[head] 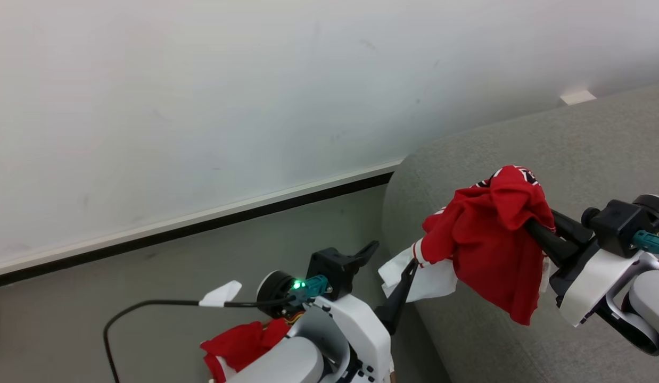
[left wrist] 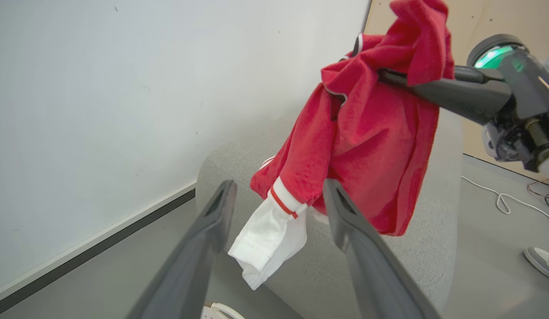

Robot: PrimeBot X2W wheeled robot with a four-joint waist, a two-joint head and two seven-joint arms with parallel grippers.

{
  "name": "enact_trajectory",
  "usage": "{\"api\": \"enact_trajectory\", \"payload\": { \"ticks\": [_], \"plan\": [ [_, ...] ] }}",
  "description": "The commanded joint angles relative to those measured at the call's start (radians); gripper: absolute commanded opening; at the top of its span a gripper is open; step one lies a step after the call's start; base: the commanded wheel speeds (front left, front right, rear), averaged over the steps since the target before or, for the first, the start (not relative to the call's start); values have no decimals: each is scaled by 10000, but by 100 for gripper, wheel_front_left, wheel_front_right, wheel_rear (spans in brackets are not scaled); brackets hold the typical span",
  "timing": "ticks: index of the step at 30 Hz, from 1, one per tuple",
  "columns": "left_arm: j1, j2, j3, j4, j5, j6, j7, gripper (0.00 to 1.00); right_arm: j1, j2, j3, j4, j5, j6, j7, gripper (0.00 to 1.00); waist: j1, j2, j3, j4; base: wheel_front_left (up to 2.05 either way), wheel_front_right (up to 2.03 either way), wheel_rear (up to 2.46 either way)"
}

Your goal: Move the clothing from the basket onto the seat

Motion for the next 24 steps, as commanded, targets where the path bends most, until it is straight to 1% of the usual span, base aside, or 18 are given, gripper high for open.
{"api": "enact_trajectory", "payload": {
  "ticks": [1,7,13,16,20,24],
  "plan": [
    [-89,-36,-1,32,-52,-22,-81,100,6,-94,-86,-37,-34,-21,-36,0,0,-1,121,-396,0,0,0],
    [-259,-225,-132,133,-62,-104,-130,100,118,-422,-420,-149,35,-21,-36,0,0,-1,340,-865,0,0,0],
    [-502,-353,-242,161,85,-126,-136,100,260,-576,-1024,-59,79,-21,-36,0,0,-1,730,-984,0,0,0],
    [-945,-450,-399,134,324,-153,17,100,254,-740,-1651,66,116,-21,-36,0,0,-1,1411,-823,0,0,0],
    [-1836,-603,-640,175,643,-287,229,100,-64,-964,-2683,404,200,-21,-36,0,0,-1,2684,-405,0,0,0],
    [-2812,-789,-891,274,965,-448,326,100,-677,-1429,-3723,831,321,-21,-38,0,0,-1,4031,114,0,0,0]
  ]
}}
